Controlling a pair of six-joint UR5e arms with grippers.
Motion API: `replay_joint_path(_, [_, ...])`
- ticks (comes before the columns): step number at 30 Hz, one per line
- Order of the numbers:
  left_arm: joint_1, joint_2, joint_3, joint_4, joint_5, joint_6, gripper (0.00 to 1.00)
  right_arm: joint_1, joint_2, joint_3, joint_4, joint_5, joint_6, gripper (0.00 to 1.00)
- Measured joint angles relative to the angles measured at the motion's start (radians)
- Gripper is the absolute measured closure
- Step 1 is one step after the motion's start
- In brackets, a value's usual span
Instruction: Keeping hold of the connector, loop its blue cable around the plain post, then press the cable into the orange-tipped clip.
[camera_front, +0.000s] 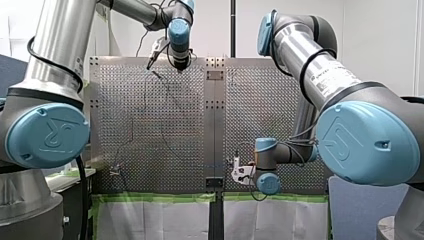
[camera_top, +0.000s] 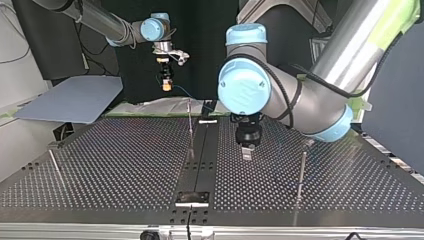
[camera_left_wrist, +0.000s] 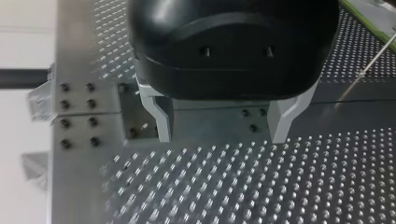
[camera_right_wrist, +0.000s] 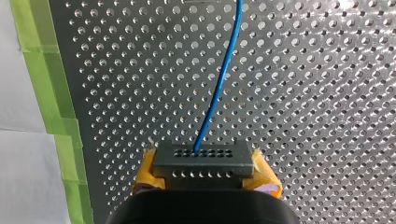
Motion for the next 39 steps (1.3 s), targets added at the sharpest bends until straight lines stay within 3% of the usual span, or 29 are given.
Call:
replay_joint_path(3, [-0.021,-0.03,0.0,0.03,-0.03,0.03,0.0,0.0,0.0,0.0,0.0,0.0,0.0,1.0])
replay_joint_path(8, [-0.023,-0.079,0.0,0.067,-0.082,0.082,0.0,0.001,0.0,0.0,0.0,-0.001,0.0,1.0])
replay_joint_path(17, [0.014,-0.156,0.009,0.098,-0.167,0.167,0.0,0.004,0.0,0.0,-0.003,-0.006,0.0,1.0])
replay_joint_path(22, [0.039,-0.172,0.014,0.112,-0.214,0.21,0.0,0.005,0.0,-0.001,-0.004,-0.008,-0.001,1.0])
replay_joint_path(30, [0.06,-0.179,0.015,0.121,-0.235,0.229,0.0,0.006,0.0,-0.001,-0.006,-0.011,-0.002,1.0])
replay_joint_path(39, [0.064,-0.244,0.015,0.113,-0.26,0.233,0.0,0.009,0.0,0.0,-0.003,-0.012,-0.001,1.0])
